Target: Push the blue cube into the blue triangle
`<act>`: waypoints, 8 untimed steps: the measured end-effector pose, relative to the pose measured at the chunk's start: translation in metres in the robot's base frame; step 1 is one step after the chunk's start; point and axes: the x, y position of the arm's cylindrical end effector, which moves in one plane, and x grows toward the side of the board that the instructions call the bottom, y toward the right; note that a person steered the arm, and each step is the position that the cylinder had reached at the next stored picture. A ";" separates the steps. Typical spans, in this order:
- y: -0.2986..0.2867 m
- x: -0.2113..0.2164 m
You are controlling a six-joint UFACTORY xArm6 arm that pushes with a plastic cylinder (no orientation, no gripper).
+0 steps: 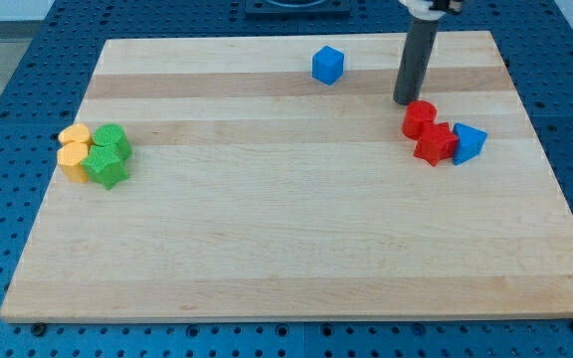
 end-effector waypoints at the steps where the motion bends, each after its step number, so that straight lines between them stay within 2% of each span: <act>1: -0.075 0.007; 2: -0.177 0.011; 3: -0.211 -0.043; 4: -0.163 -0.076; 5: -0.092 -0.081; 6: -0.058 -0.080; 7: -0.056 -0.065; 8: -0.076 -0.074</act>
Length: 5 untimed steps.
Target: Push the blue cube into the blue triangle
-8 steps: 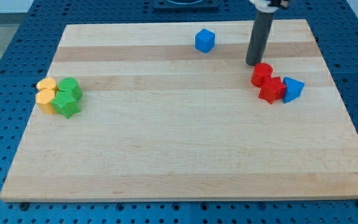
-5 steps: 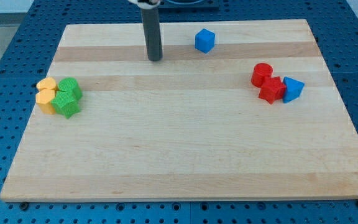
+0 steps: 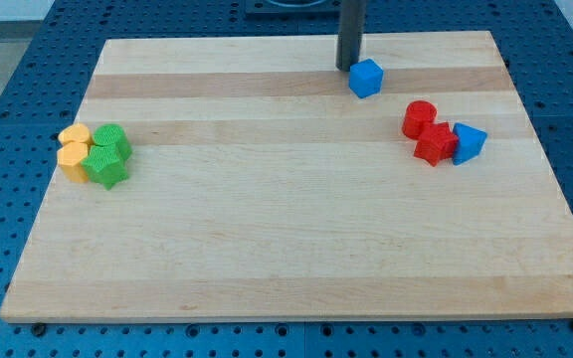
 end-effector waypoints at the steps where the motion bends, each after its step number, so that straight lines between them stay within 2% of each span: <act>1: -0.013 0.021; 2: 0.013 0.037; 5: 0.082 0.050</act>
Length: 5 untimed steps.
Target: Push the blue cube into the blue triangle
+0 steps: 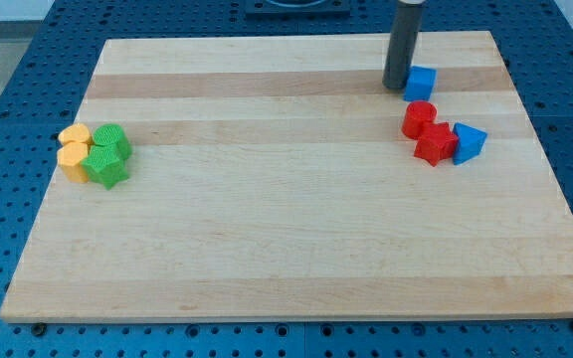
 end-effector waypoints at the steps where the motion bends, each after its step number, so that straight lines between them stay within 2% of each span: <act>1: 0.006 -0.001; 2: 0.013 -0.038; 3: 0.048 -0.041; 5: 0.051 -0.020</act>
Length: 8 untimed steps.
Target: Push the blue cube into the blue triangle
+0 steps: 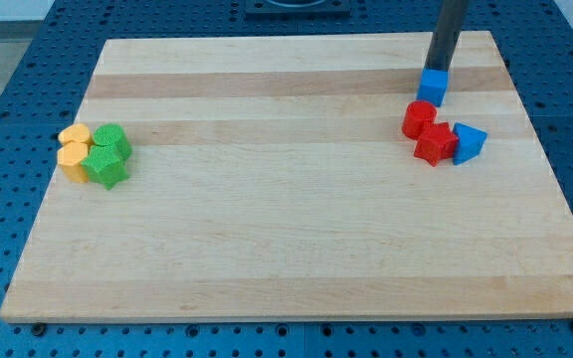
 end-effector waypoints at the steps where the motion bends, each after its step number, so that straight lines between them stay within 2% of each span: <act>1: -0.001 0.015; 4: -0.017 -0.003; 7: -0.025 0.061; 8: -0.025 0.064</act>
